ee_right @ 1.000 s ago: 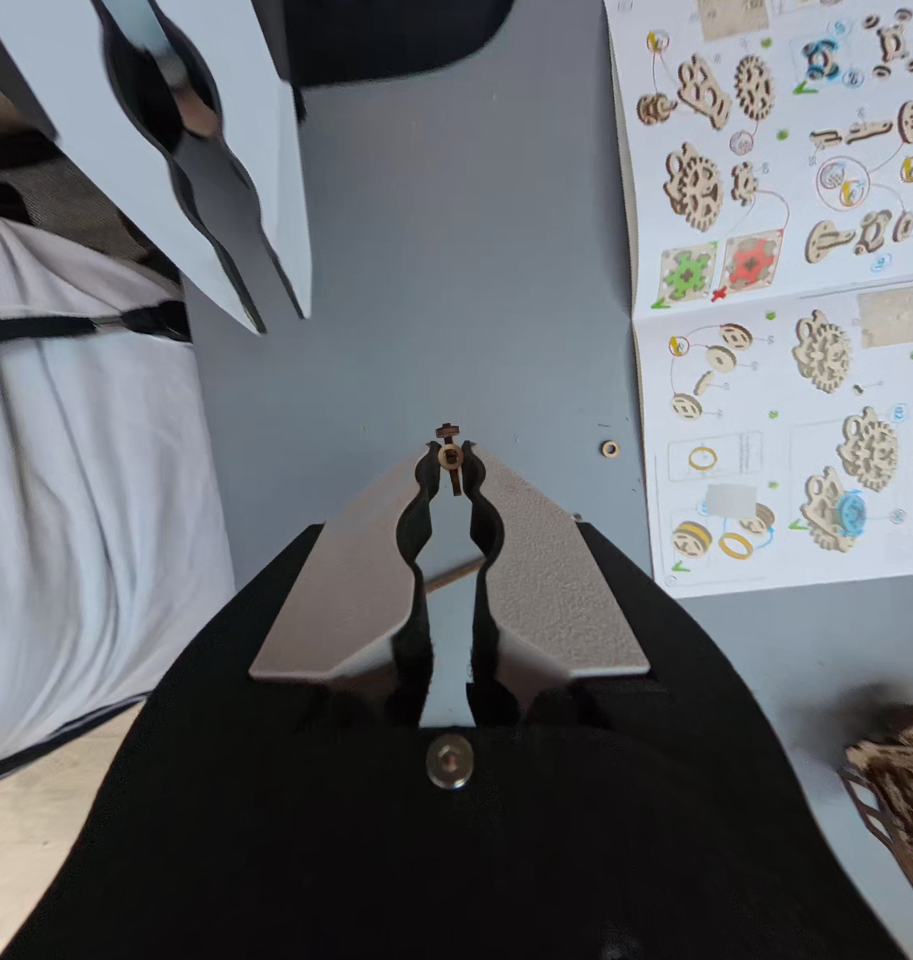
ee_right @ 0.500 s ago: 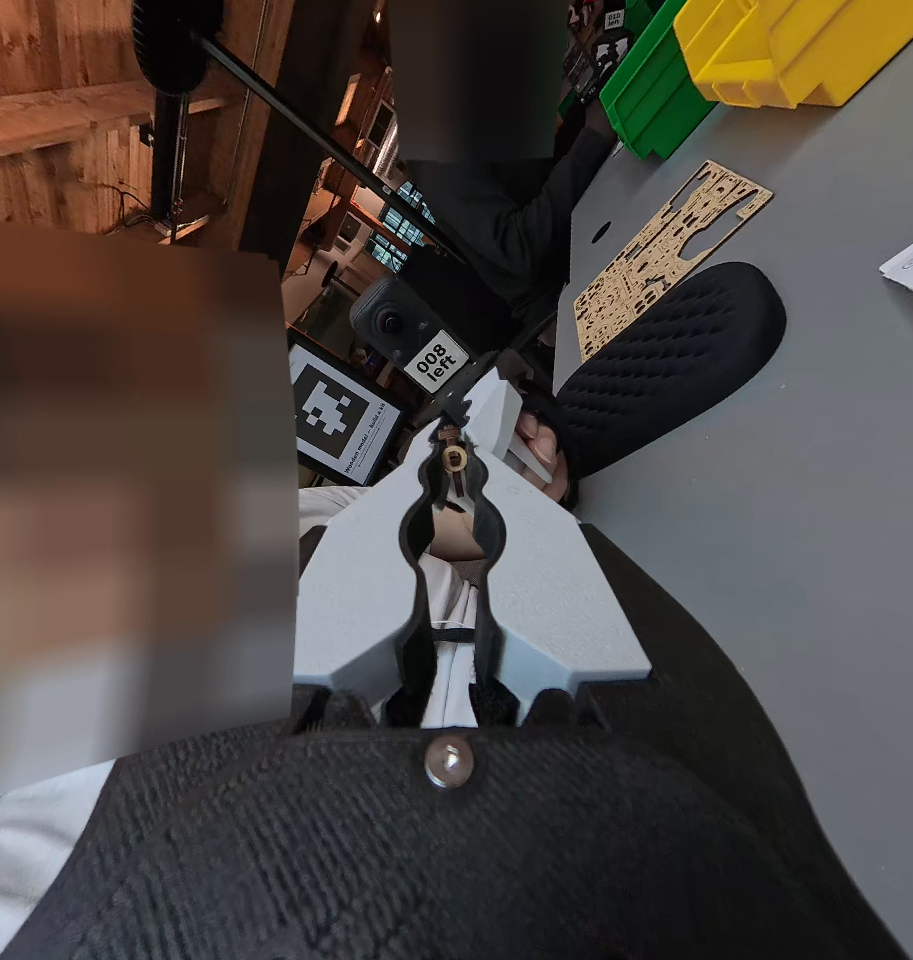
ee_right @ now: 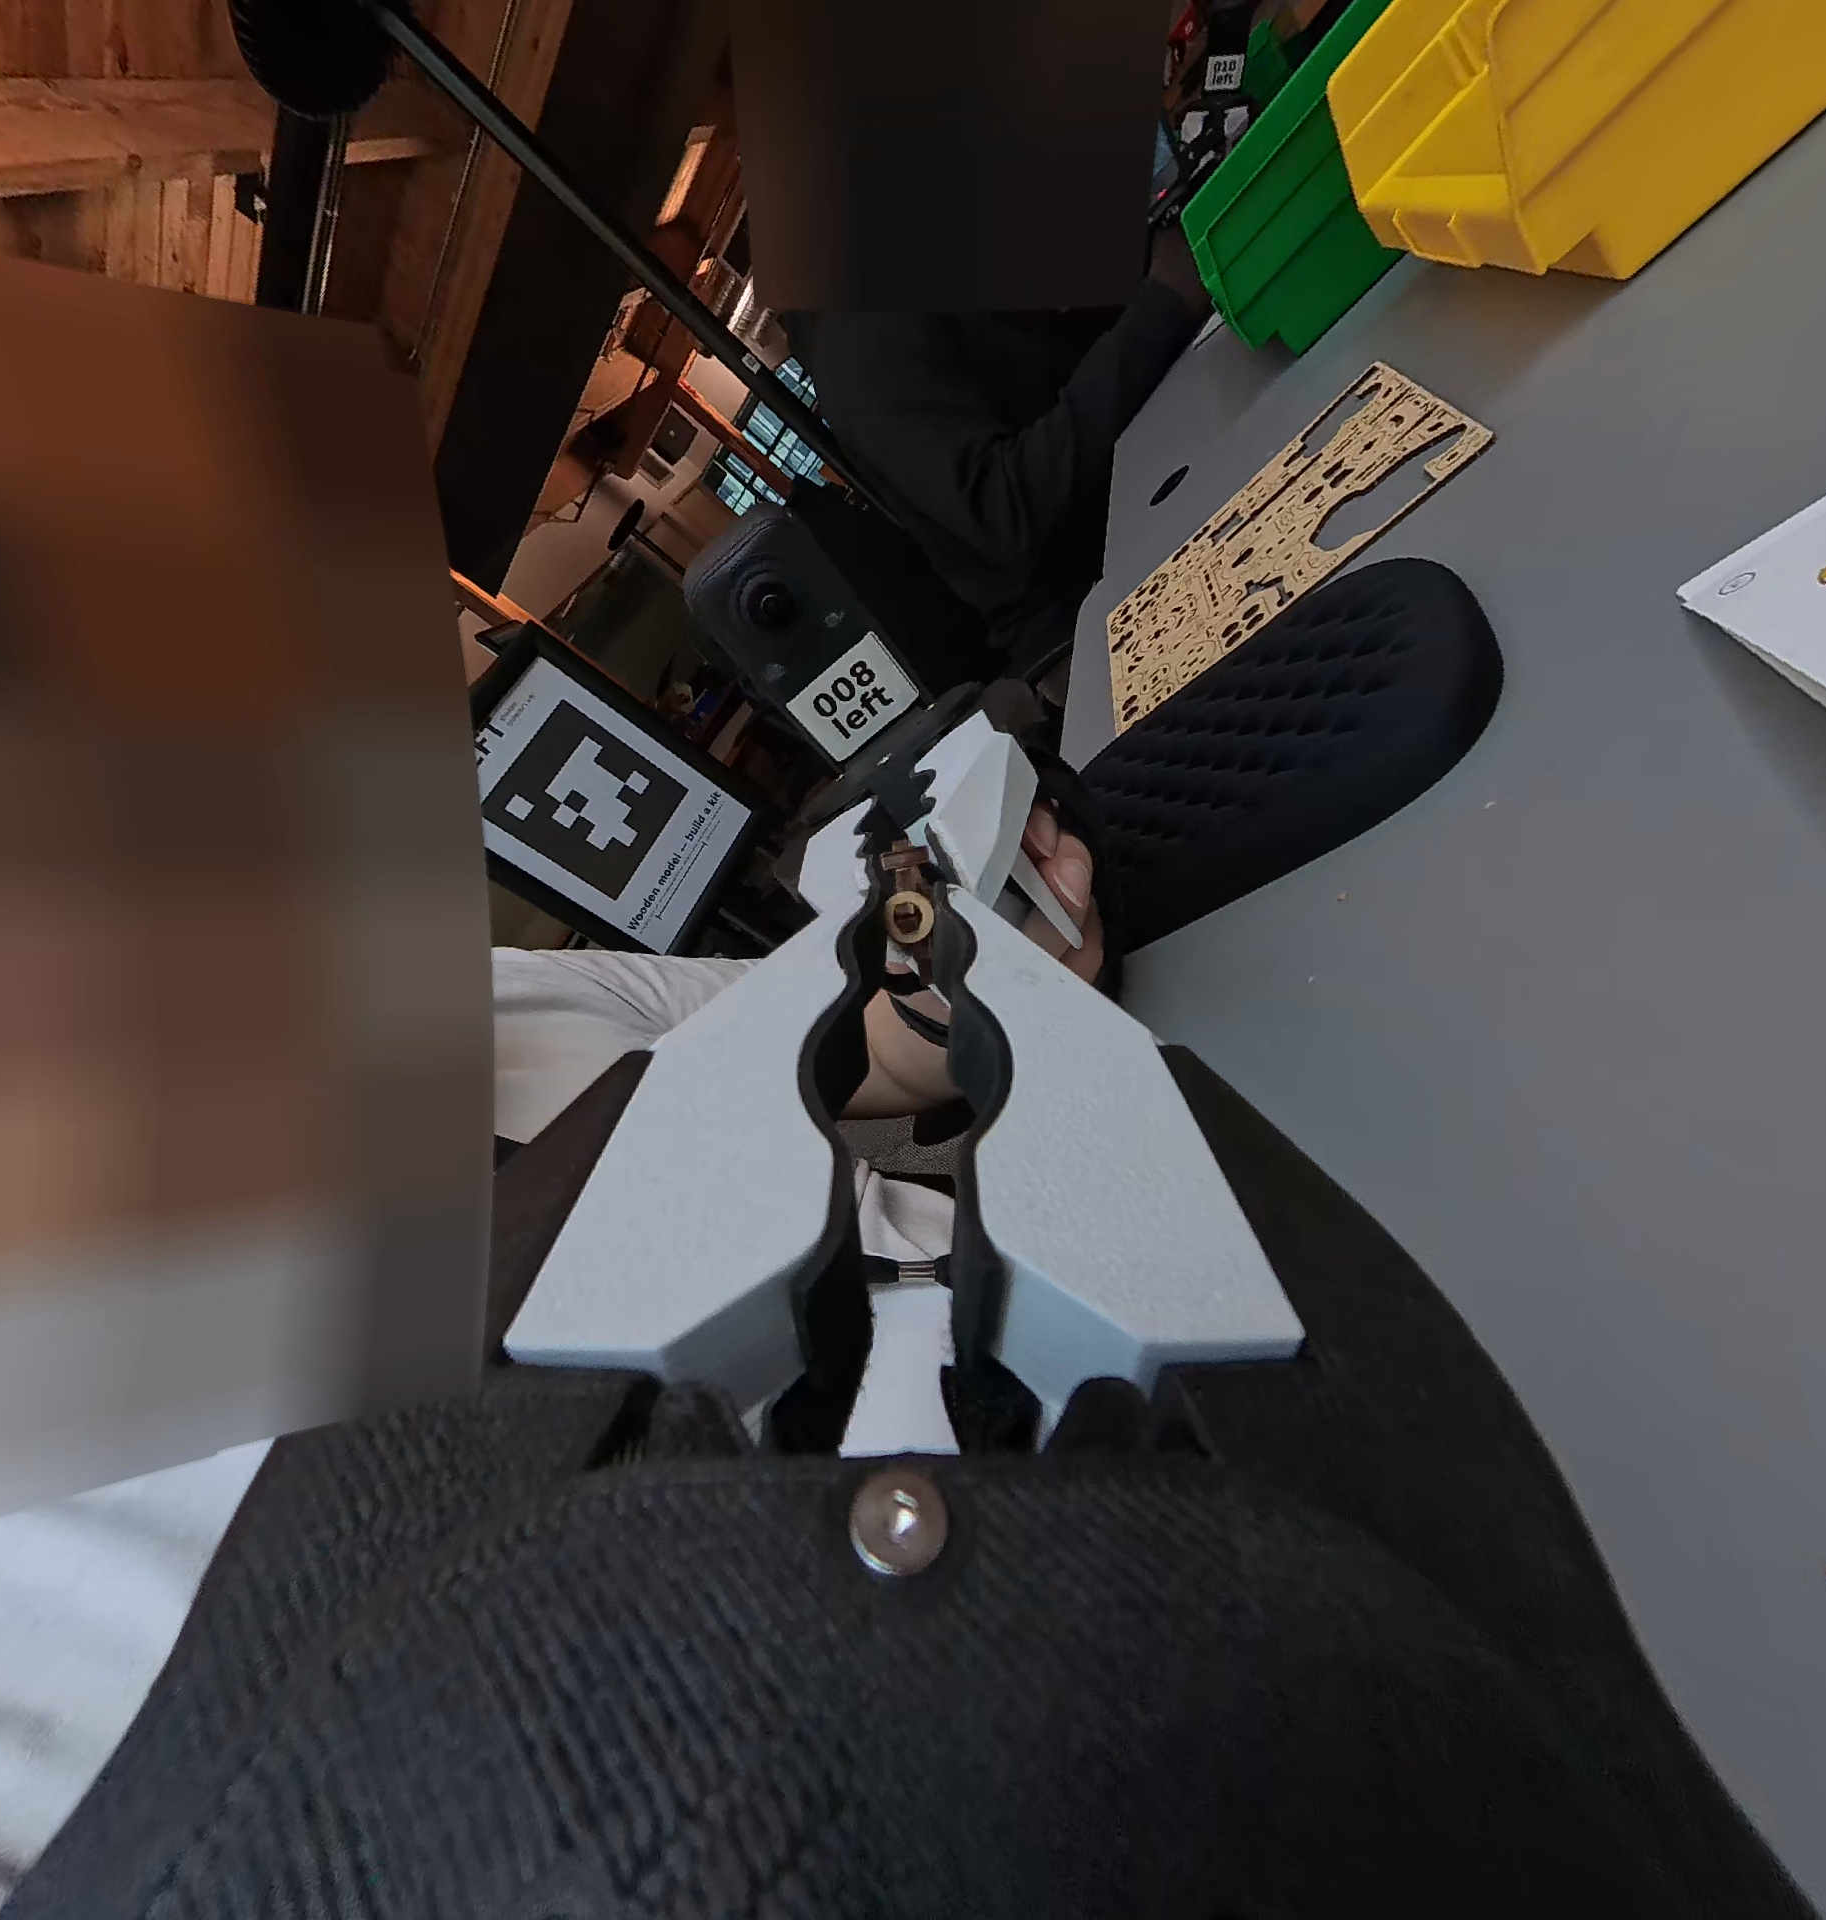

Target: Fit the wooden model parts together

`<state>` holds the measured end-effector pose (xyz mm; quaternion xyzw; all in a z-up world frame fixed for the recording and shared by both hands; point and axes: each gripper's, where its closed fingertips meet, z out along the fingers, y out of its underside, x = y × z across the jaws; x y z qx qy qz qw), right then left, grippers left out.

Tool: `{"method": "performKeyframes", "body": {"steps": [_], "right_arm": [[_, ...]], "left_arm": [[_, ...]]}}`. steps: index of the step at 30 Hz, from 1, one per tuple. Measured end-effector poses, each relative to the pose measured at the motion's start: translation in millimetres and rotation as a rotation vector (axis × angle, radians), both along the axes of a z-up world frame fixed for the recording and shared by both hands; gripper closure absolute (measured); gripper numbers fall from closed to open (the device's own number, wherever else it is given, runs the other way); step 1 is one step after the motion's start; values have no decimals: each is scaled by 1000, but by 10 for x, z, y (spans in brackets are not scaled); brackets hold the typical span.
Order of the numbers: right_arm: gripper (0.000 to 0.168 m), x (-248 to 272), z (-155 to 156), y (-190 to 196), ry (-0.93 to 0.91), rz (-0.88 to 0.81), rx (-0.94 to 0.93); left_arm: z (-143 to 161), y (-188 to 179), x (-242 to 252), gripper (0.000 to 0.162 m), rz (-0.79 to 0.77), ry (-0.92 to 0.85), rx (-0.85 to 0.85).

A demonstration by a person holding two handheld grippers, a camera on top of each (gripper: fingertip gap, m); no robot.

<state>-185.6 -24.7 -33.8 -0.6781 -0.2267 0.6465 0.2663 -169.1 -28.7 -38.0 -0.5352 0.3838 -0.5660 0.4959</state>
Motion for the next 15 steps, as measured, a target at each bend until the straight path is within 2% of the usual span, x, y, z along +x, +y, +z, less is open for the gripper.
{"method": "performKeyframes", "body": {"steps": [1, 11, 15], "right_arm": [[162, 2, -2, -3, -7, 2, 18], [158, 134, 38, 27, -56, -19, 156], [154, 224, 72, 79, -116, -54, 291]], "left_arm": [[0, -1, 0, 153, -6, -2, -9], [40, 48, -53, 156, -89, -95, -169], [48, 64, -67, 156, -90, -101, -185]]}}
